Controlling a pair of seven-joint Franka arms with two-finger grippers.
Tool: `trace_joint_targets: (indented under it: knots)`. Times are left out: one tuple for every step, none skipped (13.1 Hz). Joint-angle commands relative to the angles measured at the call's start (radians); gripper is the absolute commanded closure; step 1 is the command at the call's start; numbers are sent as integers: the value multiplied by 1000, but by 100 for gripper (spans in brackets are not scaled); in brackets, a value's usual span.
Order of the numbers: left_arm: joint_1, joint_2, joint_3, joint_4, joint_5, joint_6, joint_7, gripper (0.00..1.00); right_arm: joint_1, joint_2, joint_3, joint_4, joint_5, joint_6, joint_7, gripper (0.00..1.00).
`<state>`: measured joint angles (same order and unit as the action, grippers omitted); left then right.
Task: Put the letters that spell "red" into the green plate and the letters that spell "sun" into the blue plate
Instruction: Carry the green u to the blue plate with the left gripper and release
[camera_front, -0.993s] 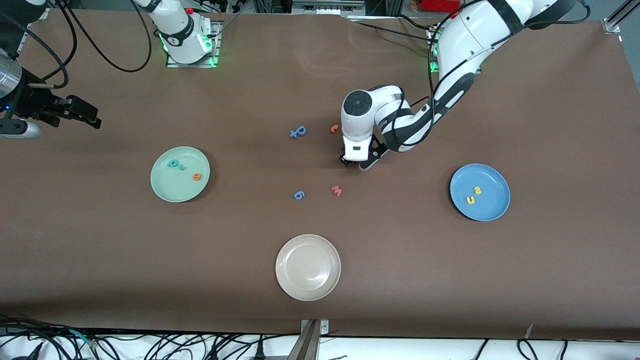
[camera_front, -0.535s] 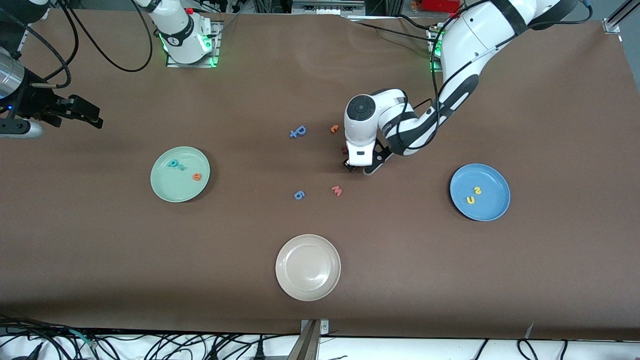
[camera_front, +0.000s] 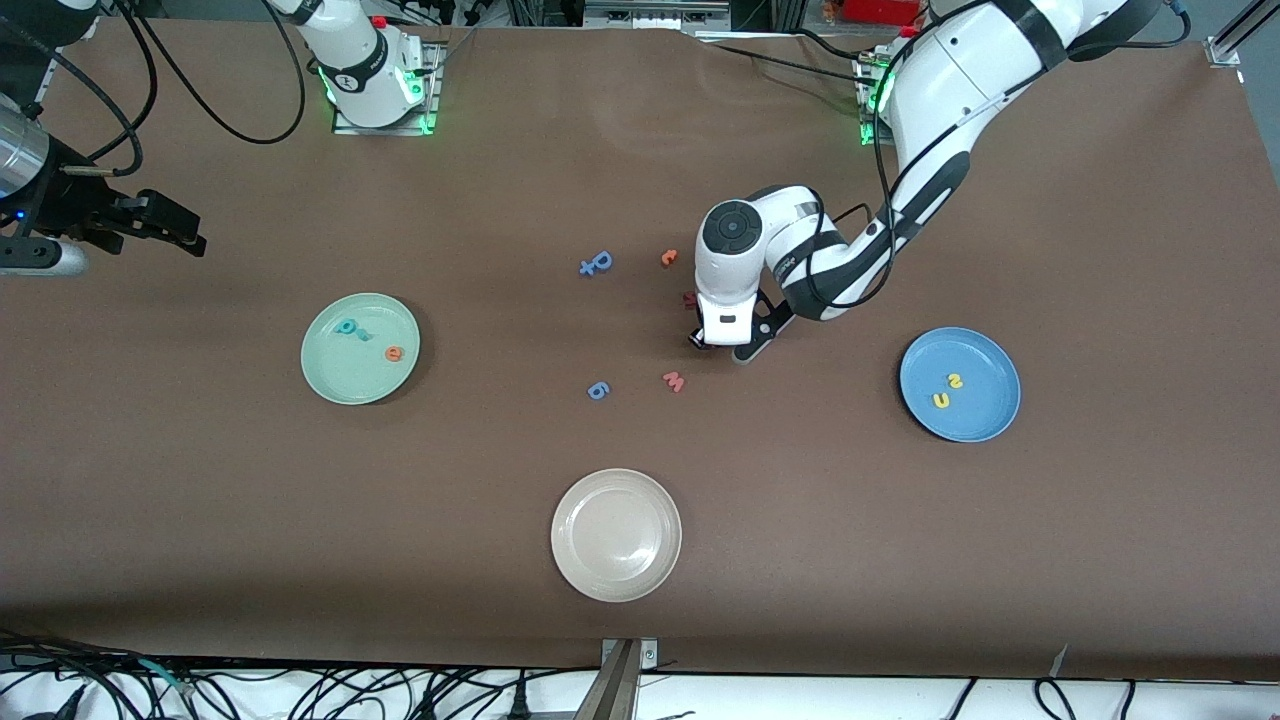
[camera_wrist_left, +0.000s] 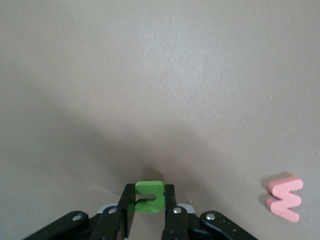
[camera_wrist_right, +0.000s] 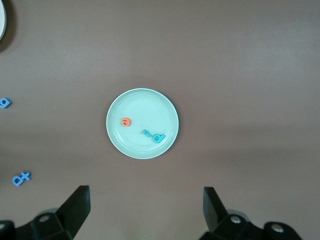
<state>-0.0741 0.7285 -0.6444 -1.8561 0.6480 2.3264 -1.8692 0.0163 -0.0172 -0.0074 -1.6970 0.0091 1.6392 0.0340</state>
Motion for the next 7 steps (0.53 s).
trace_joint_targets:
  knots:
    - [40,5,-4,67,-33,-92,122,74,-3,-10,3,-7,12,-2,-14,0]
    - [66,3,-4,98,-59,-128,187,74,-3,-12,3,-7,12,-2,-11,0]
    - [92,-1,-4,127,-89,-171,271,74,-3,-13,3,-7,11,-2,-11,0]
    - [124,-1,-6,165,-109,-224,357,74,-3,-12,1,-7,11,-2,-12,0]
    - [157,-1,-6,205,-123,-275,445,74,-3,-12,1,-7,11,-2,-12,0]
    - [196,-1,-6,236,-143,-320,546,74,-3,-12,1,-7,12,-2,-11,0]
    - [238,-4,-6,253,-151,-364,659,74,-3,-12,1,-7,12,-2,-12,0]
